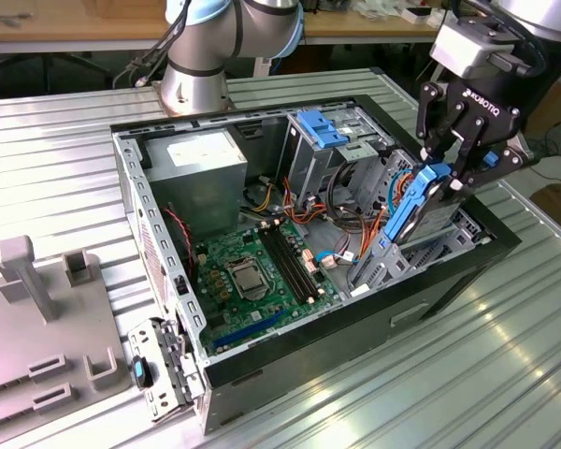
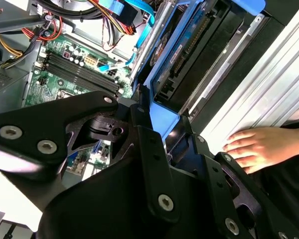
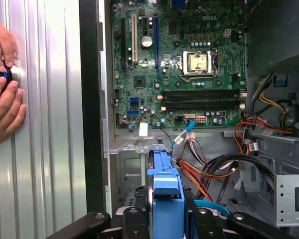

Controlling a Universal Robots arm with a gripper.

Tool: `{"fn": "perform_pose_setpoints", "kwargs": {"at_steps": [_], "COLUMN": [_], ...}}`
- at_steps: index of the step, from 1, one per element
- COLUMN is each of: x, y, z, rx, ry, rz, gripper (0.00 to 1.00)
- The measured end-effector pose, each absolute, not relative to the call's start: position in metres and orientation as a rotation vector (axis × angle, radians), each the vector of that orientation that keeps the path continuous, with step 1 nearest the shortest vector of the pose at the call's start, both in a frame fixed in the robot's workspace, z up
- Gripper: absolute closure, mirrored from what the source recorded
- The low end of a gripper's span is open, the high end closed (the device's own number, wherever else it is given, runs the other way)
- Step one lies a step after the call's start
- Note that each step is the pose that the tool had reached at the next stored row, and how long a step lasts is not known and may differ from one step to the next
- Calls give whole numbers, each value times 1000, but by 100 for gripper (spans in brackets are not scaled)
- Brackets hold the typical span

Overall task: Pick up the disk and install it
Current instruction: 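Insert the disk into the insertion slot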

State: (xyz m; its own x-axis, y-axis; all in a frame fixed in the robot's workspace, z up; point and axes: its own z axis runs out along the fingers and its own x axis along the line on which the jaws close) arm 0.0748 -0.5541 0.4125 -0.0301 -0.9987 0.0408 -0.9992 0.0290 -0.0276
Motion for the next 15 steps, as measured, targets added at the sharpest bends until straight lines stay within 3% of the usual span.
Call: {"fn": "perform_pose_setpoints", "kwargs": {"at_steps": [15], "x": [75], "y": [-555], "z": [404], "rx": [2181], "ry": [-2246], "rz": [76], "gripper": [63]}}
